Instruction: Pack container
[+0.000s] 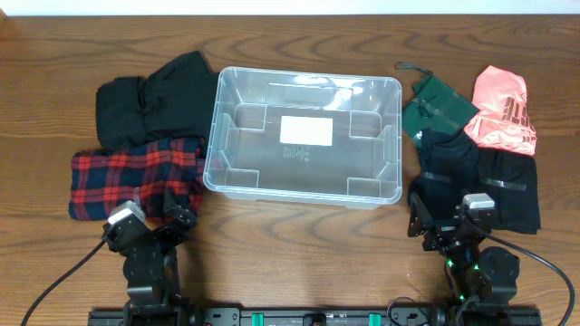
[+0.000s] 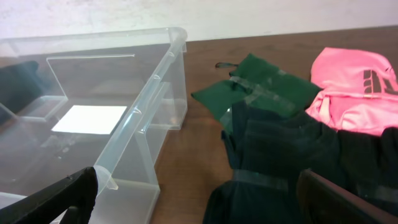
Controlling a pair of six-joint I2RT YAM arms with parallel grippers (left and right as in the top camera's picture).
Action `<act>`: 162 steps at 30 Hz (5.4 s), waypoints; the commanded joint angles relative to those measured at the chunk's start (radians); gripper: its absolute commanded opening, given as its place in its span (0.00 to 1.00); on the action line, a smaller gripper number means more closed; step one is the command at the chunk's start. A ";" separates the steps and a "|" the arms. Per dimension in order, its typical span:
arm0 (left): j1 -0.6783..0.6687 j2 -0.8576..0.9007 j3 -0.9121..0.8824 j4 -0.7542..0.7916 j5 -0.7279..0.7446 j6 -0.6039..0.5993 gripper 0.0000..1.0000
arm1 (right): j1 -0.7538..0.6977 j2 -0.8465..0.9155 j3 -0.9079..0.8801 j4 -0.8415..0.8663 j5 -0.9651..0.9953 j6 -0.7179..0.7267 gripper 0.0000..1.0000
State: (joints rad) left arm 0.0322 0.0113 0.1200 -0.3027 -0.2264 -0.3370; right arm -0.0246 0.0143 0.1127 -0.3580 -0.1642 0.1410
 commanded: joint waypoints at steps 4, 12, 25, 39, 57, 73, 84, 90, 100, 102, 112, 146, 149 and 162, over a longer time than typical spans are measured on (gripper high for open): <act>0.006 0.104 0.130 0.003 0.108 -0.002 0.98 | 0.005 0.110 0.114 -0.034 0.063 0.063 0.99; 0.006 0.436 0.408 -0.165 0.167 -0.001 0.98 | 0.005 0.449 0.404 -0.142 0.090 -0.013 0.99; 0.006 0.758 0.763 -0.482 0.193 -0.001 0.98 | 0.002 1.001 0.912 -0.537 0.101 -0.204 0.99; 0.006 0.752 0.764 -0.478 0.182 -0.001 0.98 | -0.568 1.260 0.951 -0.547 0.100 -0.032 0.99; 0.006 0.752 0.764 -0.478 0.182 -0.002 0.98 | -0.758 1.678 0.925 -0.285 -0.109 -0.192 0.99; 0.006 0.752 0.764 -0.478 0.182 -0.002 0.98 | -0.758 1.821 0.938 -0.269 -0.240 -0.194 0.04; 0.006 0.752 0.764 -0.478 0.182 -0.001 0.98 | -0.698 1.384 1.193 -0.467 -0.338 -0.130 0.01; 0.006 0.752 0.764 -0.478 0.182 -0.002 0.98 | -0.501 1.202 1.349 -0.552 -0.341 0.012 0.01; 0.006 0.752 0.764 -0.478 0.182 -0.002 0.98 | 0.022 1.213 1.355 -0.468 -0.143 0.344 0.01; 0.006 0.752 0.764 -0.478 0.182 -0.002 0.98 | 0.117 1.260 1.355 -0.436 -0.093 0.375 0.01; 0.006 0.752 0.764 -0.478 0.182 -0.002 0.98 | 0.372 1.588 1.355 -0.375 0.087 0.534 0.01; 0.006 0.752 0.764 -0.478 0.182 -0.002 0.98 | 0.196 1.440 1.450 -0.739 0.467 0.473 0.99; 0.006 0.752 0.764 -0.478 0.182 -0.002 0.98 | 0.055 1.424 1.379 -0.791 0.396 0.443 0.99; 0.006 0.752 0.764 -0.478 0.182 -0.002 0.98 | -0.119 1.426 0.808 -0.435 0.128 0.334 0.94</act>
State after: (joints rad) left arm 0.0322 0.7658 0.8646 -0.7811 -0.0513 -0.3405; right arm -0.1390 1.4456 0.9943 -0.8398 0.0174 0.4816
